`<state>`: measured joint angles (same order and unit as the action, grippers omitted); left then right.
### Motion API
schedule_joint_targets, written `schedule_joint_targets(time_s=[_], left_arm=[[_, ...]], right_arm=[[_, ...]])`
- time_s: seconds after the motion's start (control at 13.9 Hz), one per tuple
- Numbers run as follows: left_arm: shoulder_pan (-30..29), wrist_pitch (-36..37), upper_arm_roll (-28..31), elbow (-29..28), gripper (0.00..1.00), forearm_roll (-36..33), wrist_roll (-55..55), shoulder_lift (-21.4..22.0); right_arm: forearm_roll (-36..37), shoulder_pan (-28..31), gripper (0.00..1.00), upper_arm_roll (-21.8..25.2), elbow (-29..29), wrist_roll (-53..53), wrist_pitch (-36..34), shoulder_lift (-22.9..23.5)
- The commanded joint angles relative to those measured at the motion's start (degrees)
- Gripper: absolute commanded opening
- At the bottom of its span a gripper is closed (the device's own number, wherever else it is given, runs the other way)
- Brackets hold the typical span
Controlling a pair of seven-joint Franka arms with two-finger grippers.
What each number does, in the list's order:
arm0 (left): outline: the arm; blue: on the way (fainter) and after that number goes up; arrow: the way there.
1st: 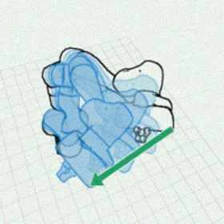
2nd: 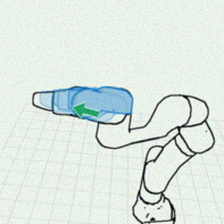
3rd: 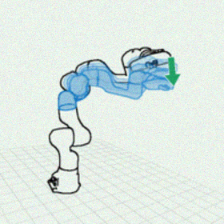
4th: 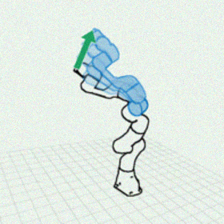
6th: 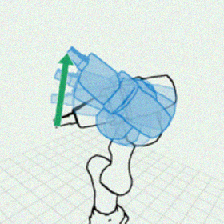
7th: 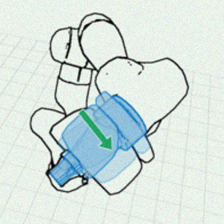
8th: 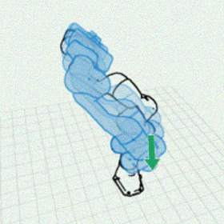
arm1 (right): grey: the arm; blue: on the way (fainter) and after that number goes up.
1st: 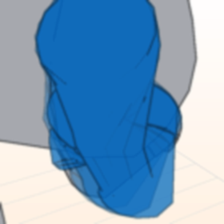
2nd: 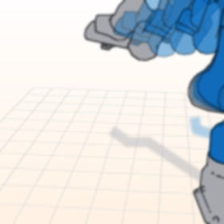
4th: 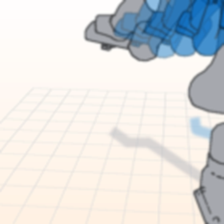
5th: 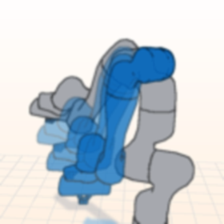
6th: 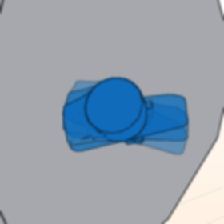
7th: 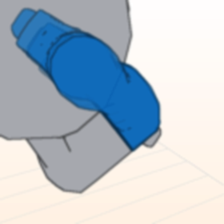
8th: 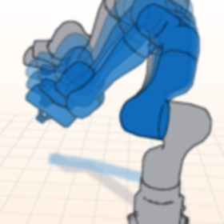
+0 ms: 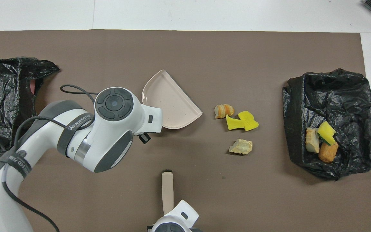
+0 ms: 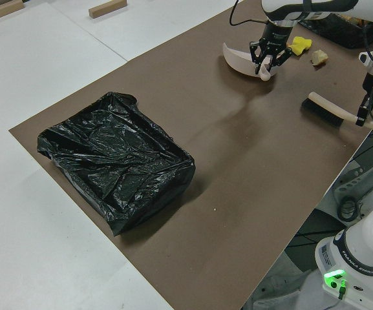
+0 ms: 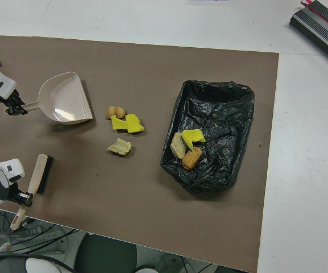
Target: Sweep and dump trash in bin
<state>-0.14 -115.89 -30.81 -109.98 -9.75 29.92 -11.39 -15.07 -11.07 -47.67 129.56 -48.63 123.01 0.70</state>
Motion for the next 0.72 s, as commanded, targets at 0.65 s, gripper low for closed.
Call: schedule_joint_targets(time_s=[0.65], left_arm=[[2.9, -4.5, -0.4, -4.3, 0.00, -2.4, 14.8, 0.5]], right_arm=[[5.4, 5.4, 0.00, 20.0, -4.1, 23.3, -28.1, -14.9]])
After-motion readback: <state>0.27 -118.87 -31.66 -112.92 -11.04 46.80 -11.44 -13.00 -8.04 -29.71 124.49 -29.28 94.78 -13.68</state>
